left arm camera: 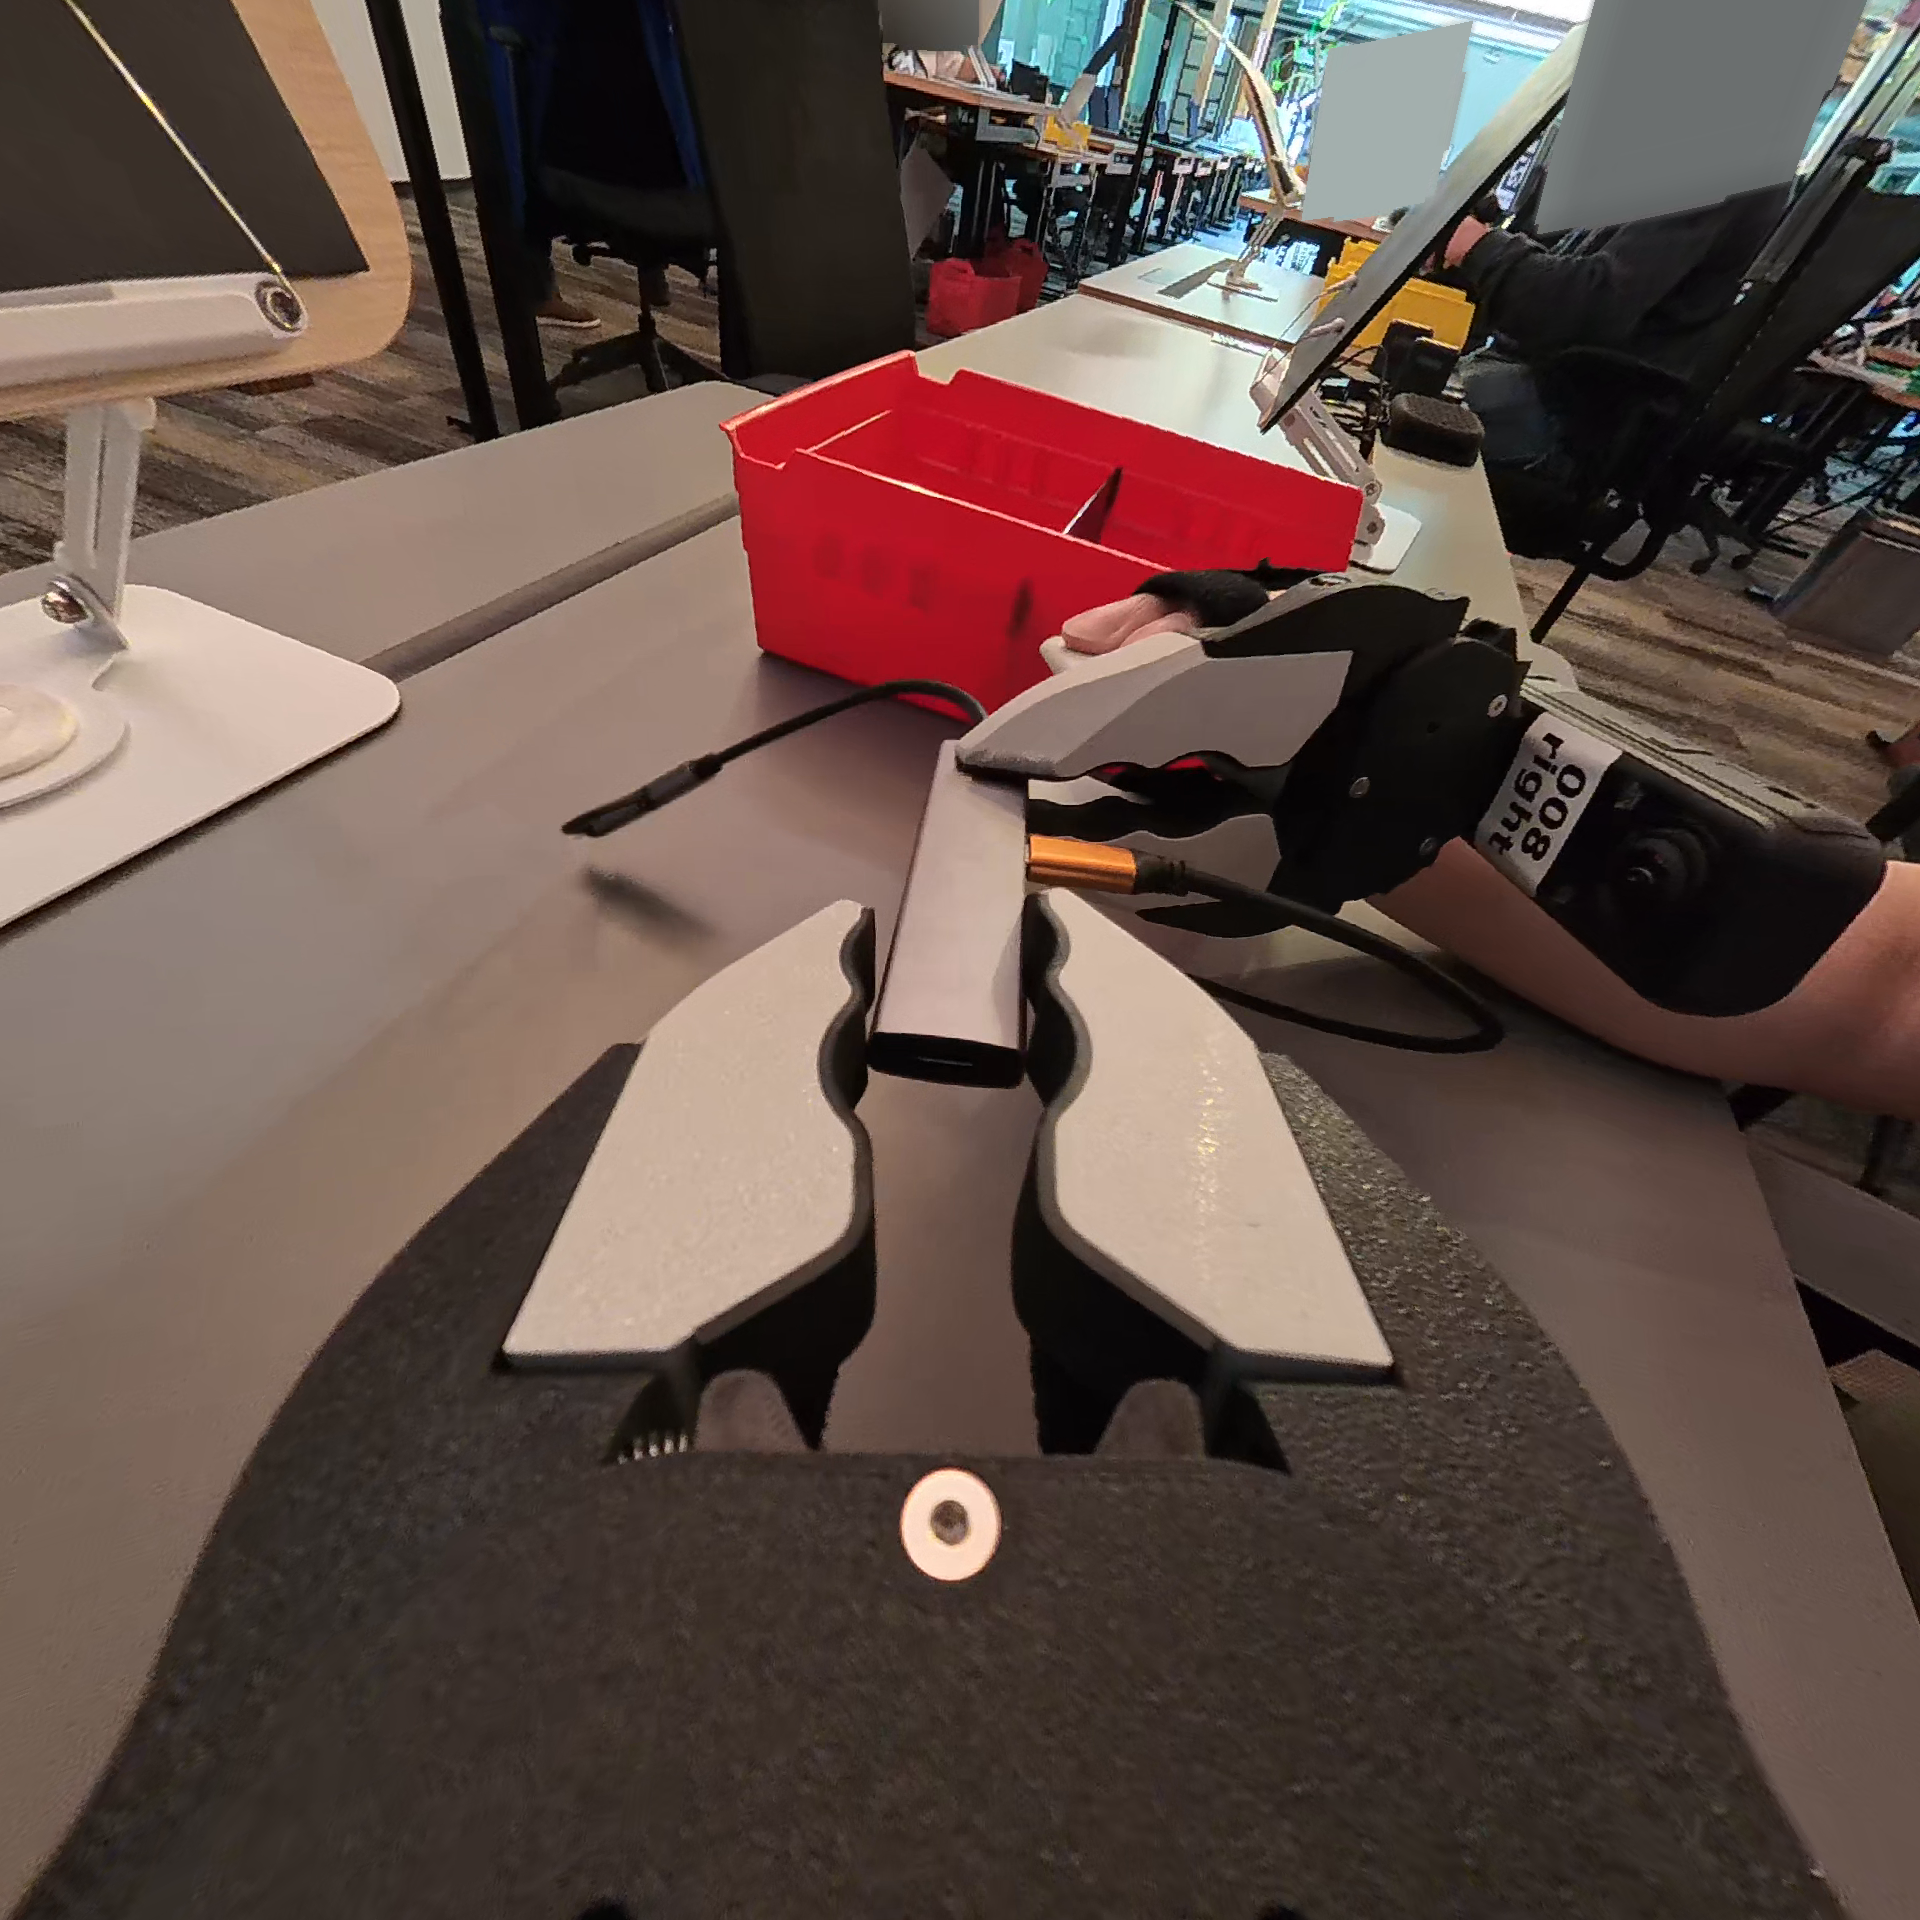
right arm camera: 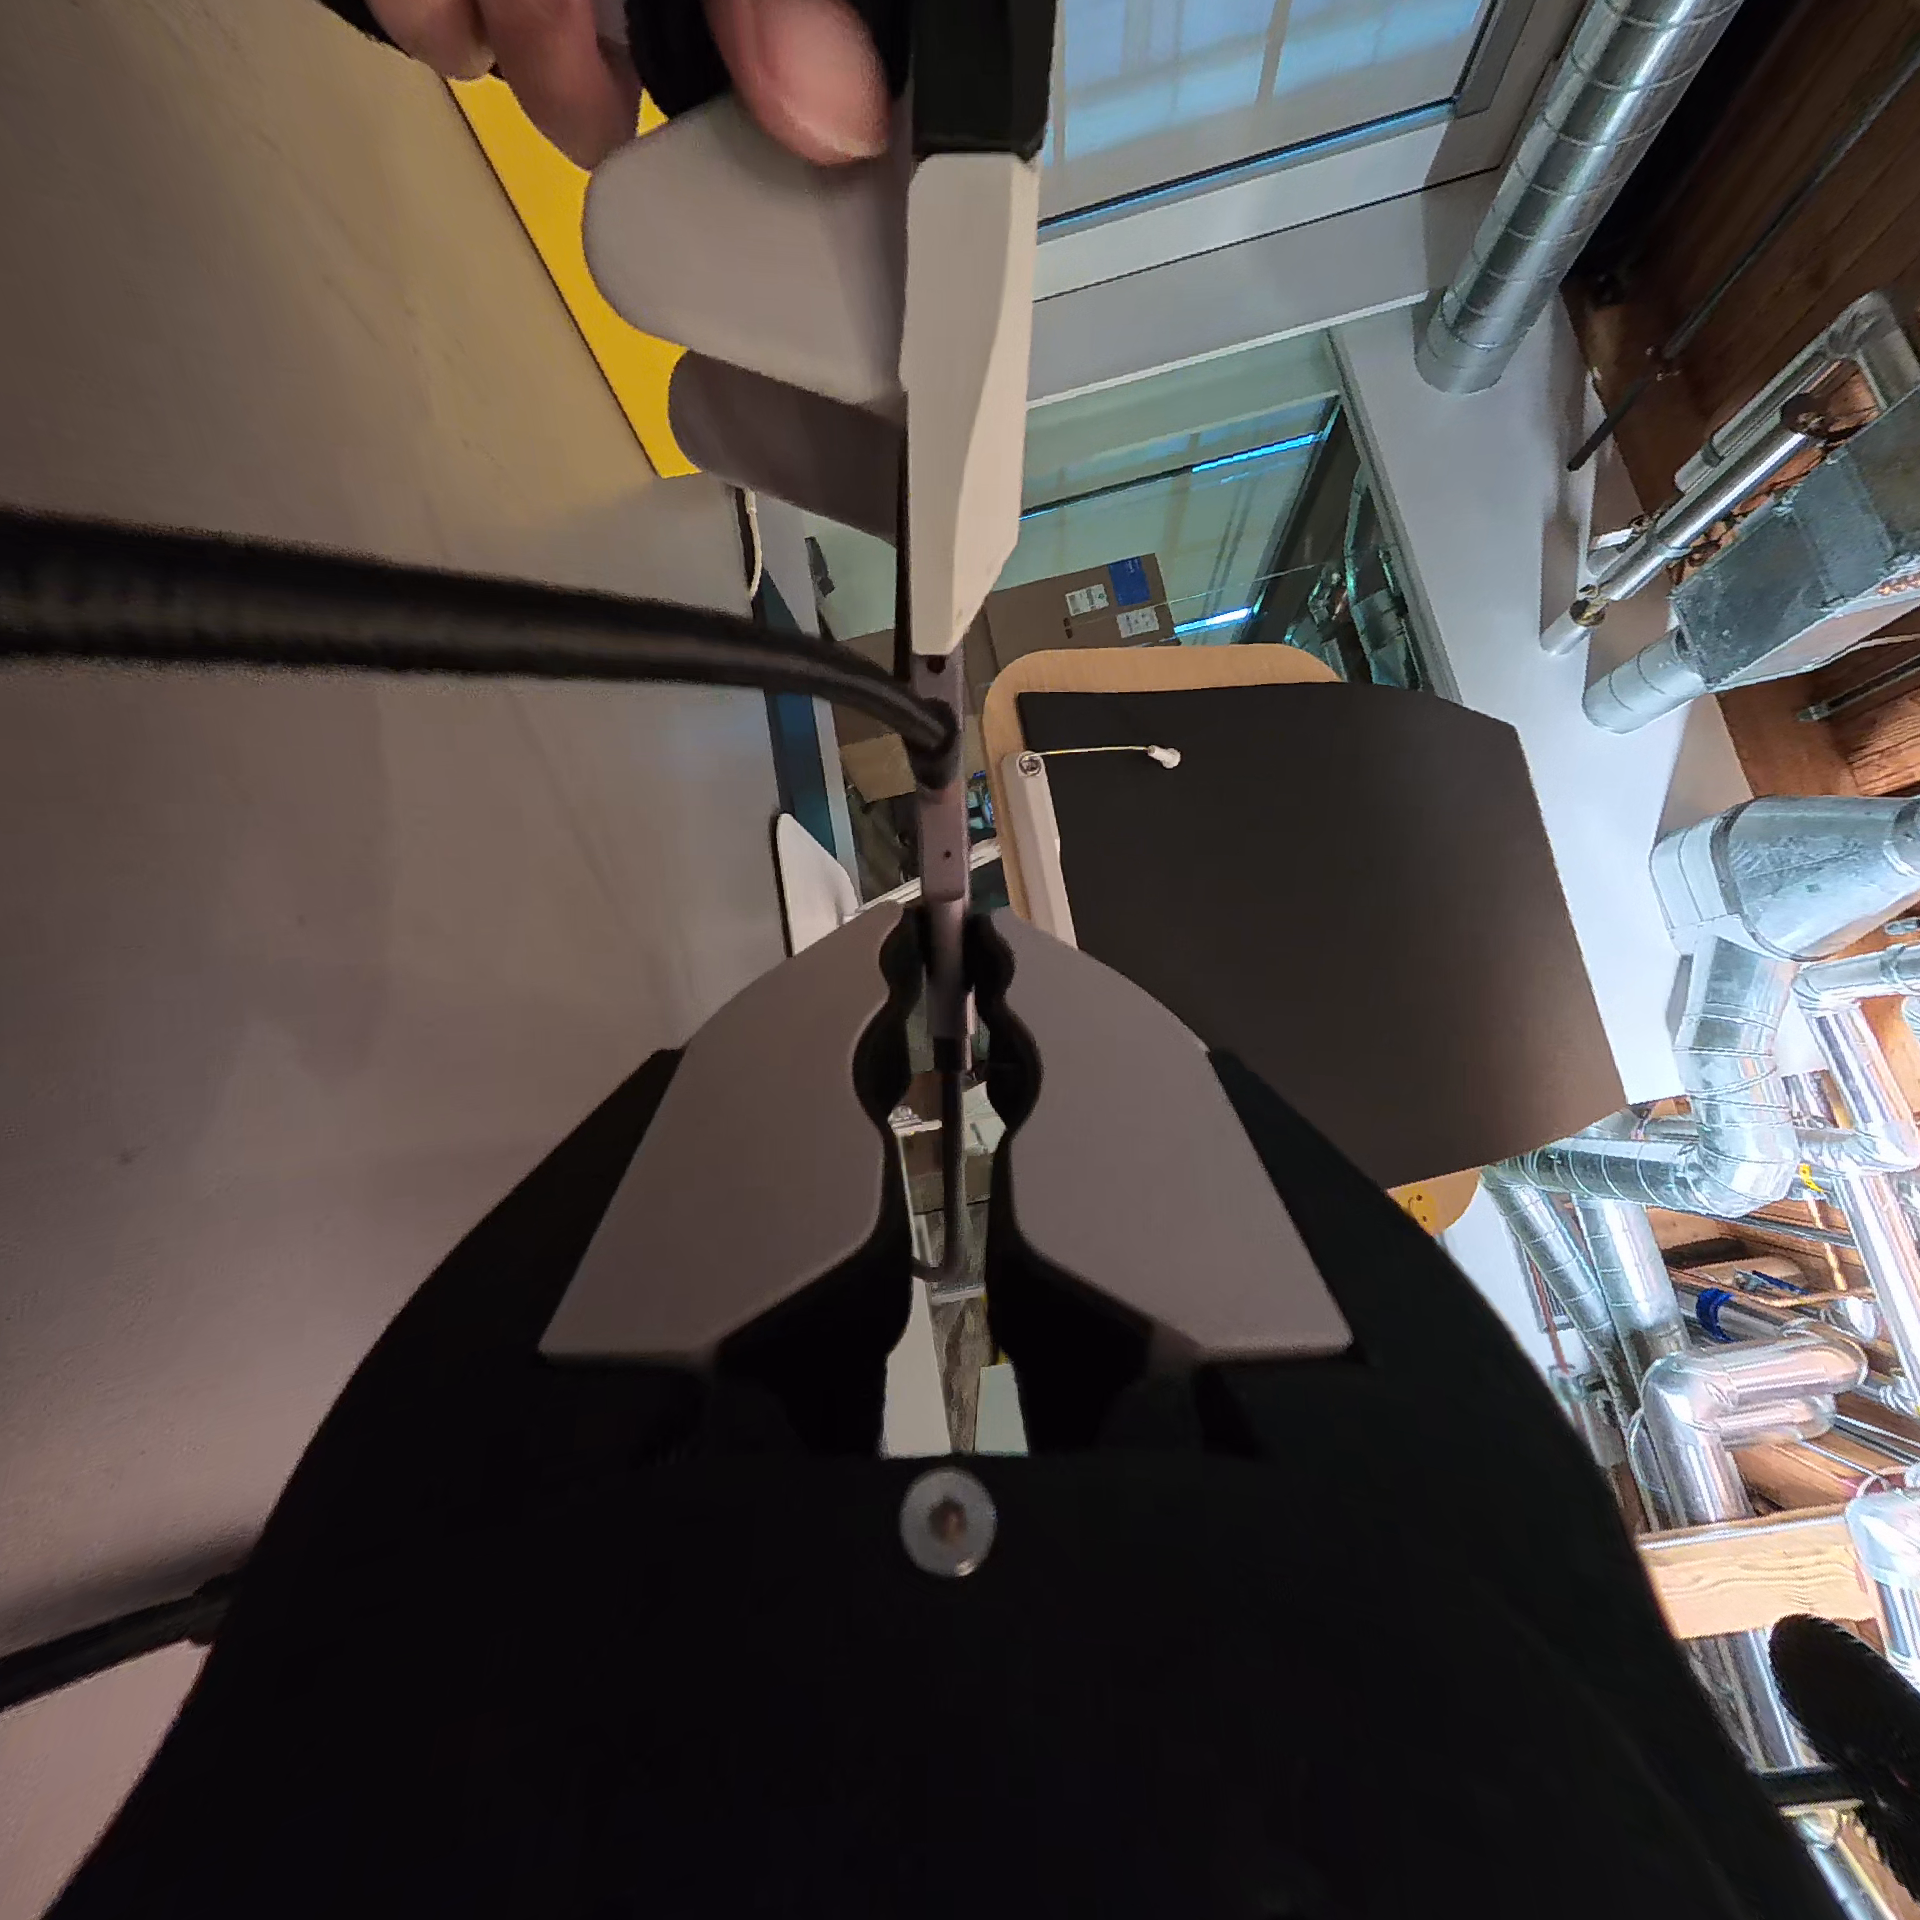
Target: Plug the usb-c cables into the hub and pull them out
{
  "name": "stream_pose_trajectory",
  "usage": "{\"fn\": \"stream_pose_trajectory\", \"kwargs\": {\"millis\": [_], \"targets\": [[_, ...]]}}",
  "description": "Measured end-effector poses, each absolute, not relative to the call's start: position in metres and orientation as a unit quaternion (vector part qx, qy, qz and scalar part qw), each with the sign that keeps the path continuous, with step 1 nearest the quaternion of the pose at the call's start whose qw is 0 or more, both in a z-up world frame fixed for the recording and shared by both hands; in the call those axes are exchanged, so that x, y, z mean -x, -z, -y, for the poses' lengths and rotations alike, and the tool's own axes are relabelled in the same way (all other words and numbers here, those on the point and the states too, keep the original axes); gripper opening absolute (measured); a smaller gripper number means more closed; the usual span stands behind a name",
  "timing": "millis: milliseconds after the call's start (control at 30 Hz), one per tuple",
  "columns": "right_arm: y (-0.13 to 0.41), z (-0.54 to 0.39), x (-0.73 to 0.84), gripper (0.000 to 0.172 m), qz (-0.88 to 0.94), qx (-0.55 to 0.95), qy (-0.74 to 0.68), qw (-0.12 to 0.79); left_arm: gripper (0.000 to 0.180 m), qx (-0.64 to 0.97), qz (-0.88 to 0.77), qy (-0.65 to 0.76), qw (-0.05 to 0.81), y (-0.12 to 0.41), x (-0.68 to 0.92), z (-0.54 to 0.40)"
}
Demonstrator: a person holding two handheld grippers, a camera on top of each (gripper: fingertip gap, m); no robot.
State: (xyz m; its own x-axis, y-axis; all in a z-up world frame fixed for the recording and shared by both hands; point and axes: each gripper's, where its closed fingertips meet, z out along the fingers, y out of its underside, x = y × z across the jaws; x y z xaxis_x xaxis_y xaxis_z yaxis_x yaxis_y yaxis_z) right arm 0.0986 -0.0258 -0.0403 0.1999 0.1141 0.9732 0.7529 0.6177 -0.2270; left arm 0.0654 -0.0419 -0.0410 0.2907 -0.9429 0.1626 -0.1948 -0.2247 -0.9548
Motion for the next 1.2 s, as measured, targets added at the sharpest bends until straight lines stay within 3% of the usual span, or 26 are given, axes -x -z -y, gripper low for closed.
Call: {"fn": "stream_pose_trajectory", "kwargs": {"millis": [667, 900, 933, 1200], "targets": [[0.035, 0.022, -0.1, 0.009, 0.563, 0.37, 0.251, 0.695, 0.026, 0.652, -0.433, 0.389, 0.486, 0.035, -0.074, 0.038], [0.033, 0.017, -0.103, 0.018, 0.545, 0.381, 0.266, 0.697, 0.026, 0.658, -0.452, 0.365, 0.479, 0.042, -0.08, 0.039], [0.033, 0.018, -0.102, 0.01, 0.549, 0.376, 0.271, 0.696, 0.026, 0.656, -0.455, 0.364, 0.479, 0.042, -0.081, 0.04], [0.029, 0.021, -0.102, 0.01, 0.561, 0.361, 0.289, 0.686, 0.028, 0.662, -0.472, 0.304, 0.497, 0.04, -0.08, 0.041]]}}
